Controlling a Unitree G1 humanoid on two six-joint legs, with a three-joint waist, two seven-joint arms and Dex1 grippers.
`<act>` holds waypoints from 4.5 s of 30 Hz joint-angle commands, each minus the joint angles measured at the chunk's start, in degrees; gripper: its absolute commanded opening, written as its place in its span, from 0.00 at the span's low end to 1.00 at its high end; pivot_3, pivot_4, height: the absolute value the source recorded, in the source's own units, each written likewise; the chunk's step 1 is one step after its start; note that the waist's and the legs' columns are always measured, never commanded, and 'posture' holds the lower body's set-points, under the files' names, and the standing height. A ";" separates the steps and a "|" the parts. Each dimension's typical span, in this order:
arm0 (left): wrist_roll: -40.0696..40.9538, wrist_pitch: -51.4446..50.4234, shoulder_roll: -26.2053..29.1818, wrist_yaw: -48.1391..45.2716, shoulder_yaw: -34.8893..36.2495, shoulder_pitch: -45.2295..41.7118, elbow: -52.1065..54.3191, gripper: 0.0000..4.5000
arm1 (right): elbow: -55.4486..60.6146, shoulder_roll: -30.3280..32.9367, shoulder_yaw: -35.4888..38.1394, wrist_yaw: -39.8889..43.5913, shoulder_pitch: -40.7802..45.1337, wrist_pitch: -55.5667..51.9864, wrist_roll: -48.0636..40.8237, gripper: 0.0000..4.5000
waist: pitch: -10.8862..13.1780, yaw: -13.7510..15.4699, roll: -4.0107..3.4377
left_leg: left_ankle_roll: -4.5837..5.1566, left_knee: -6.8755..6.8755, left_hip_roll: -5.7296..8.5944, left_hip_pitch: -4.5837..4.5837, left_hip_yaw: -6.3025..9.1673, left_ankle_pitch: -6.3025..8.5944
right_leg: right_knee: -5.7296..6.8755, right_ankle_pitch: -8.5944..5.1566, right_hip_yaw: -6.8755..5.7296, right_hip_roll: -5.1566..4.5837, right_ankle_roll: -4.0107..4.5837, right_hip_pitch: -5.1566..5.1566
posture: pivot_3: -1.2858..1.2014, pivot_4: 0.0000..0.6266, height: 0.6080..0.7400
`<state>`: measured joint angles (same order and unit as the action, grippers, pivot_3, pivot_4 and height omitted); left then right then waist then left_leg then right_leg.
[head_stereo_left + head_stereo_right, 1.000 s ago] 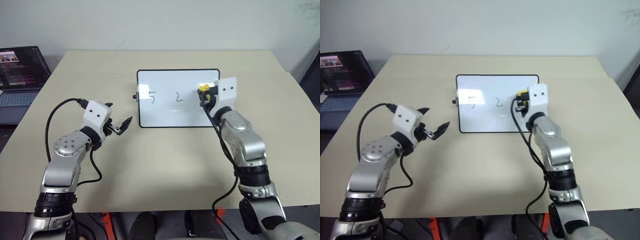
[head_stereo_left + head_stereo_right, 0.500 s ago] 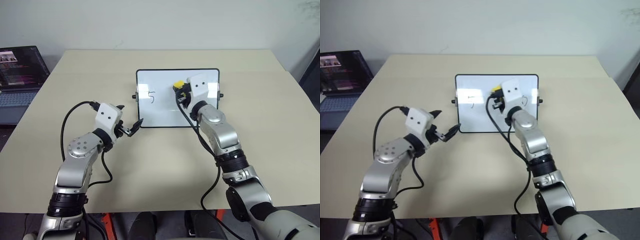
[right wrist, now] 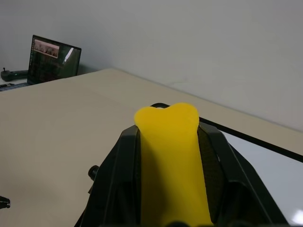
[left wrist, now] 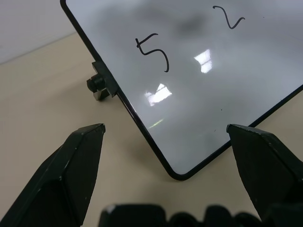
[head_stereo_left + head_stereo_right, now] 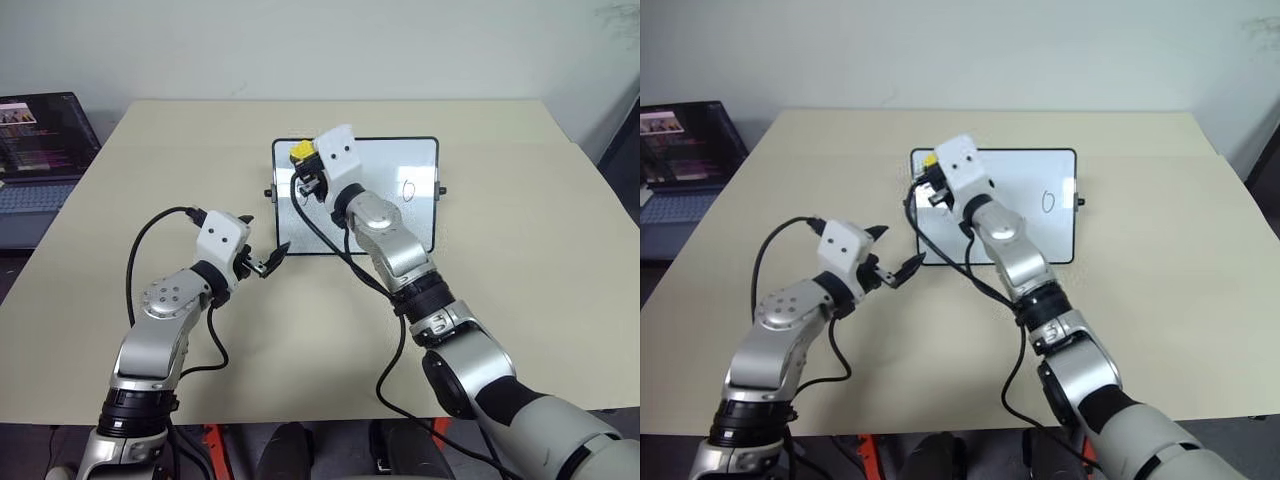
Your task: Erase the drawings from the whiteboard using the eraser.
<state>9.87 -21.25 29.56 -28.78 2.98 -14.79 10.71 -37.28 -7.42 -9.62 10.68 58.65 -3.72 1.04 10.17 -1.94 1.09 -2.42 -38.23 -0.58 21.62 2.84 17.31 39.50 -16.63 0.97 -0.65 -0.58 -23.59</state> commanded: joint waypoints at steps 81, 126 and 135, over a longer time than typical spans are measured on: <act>0.36 -7.03 1.31 5.62 6.10 7.28 15.37 1.00 | -36.08 -0.41 3.69 -6.69 12.26 16.89 9.56 0.28 | -0.02 -0.06 0.03 | -0.07 -0.13 0.01 0.04 -0.03 -0.04 | 0.30 0.01 0.00 -0.05 0.02 -0.10 | 0.52 0.24 1.00; 0.10 -7.35 0.61 5.19 3.08 2.95 13.28 1.00 | -18.46 -1.39 4.42 -1.36 12.43 15.13 5.16 0.28 | -0.07 -0.04 0.14 | -0.06 0.19 -0.02 -0.49 -0.04 -0.03 | 0.09 0.01 0.00 -0.04 0.07 0.29 | 0.52 0.24 1.00; 0.35 -8.80 0.89 5.67 3.54 3.74 15.55 1.00 | -30.81 -1.87 4.11 -5.03 17.29 17.60 7.20 0.28 | -0.07 0.00 0.15 | -0.06 0.21 -0.01 -0.31 -0.04 -0.03 | -0.16 0.02 -0.02 -0.07 0.07 0.25 | 0.52 0.24 1.00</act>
<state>10.15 -29.99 30.01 -23.25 5.42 -11.00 23.10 -67.78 -8.72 -5.73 6.50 73.58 12.15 7.89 10.10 -1.95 1.23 -2.49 -38.02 -0.58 21.34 2.80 17.28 39.33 -16.62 0.94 -0.71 -0.51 -23.35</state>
